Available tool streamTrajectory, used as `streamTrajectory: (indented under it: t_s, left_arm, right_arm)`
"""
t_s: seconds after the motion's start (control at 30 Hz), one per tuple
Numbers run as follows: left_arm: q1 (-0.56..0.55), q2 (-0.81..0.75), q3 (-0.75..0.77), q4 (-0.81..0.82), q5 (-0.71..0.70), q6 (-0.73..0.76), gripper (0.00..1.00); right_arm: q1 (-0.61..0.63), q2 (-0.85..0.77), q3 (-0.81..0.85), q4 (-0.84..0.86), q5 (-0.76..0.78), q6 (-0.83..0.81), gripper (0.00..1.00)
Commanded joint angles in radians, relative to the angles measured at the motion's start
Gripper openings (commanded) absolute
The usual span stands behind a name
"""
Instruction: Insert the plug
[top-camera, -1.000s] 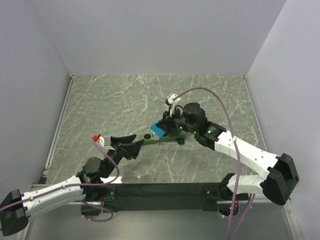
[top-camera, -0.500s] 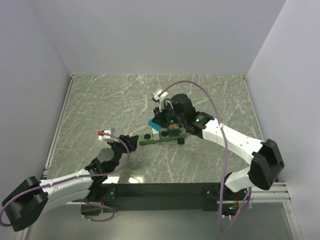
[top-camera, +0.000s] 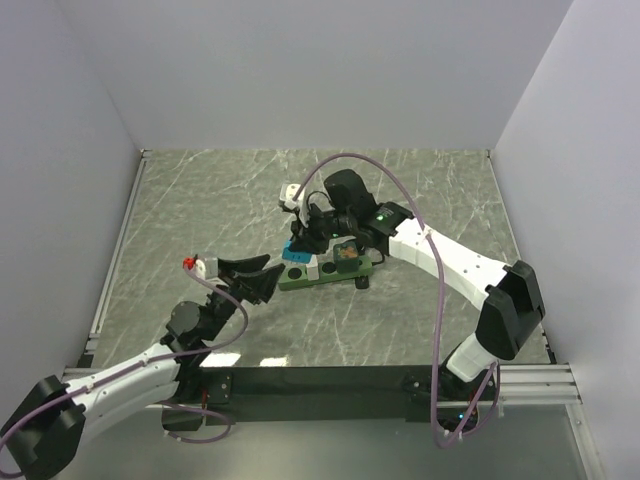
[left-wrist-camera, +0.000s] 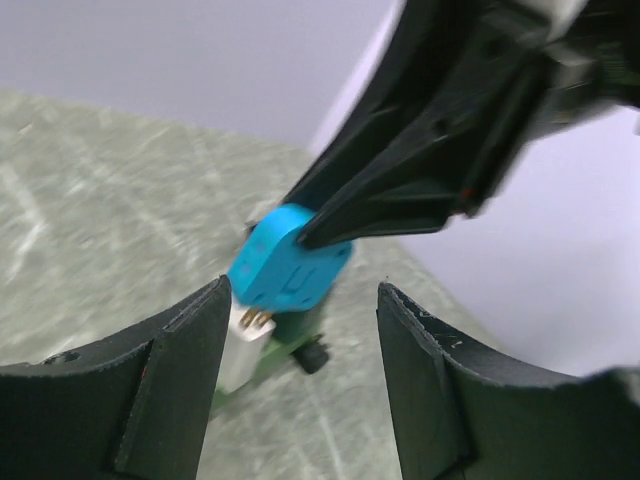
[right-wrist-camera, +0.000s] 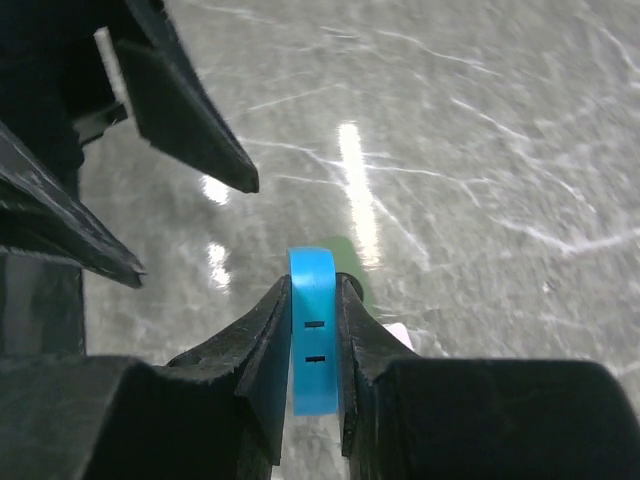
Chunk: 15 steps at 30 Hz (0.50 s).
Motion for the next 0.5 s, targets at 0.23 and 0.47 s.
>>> streamTrajectory:
  t_s: [0.23, 0.47]
  left_arm:
    - [0.006, 0.072, -0.147, 0.129, 0.251, 0.06, 0.64]
    - [0.006, 0.144, -0.141, 0.176, 0.284, 0.072, 0.63]
  right_arm:
    - [-0.049, -0.037, 0.079, -0.173, -0.285, -0.21, 0.0]
    - [-0.069, -0.041, 0.098, -0.229, -0.365, -0.282, 0.0]
